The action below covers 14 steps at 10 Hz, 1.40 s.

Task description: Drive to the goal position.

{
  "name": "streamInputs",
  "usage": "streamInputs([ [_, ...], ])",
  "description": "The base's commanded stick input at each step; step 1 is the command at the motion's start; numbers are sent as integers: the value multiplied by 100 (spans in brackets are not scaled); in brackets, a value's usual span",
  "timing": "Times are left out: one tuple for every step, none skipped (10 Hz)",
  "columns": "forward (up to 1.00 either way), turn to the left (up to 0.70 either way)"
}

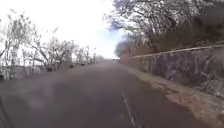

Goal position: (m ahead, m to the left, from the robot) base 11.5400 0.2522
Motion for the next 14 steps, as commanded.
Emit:
streamInputs([
  [70,0],
  [70,0],
  [70,0],
  [70,0],
  [70,0],
  [70,0],
  [70,0],
  [70,1],
  [70,2],
  [70,5],
  [70,7],
  [70,8],
  [70,2],
  [70,2],
])
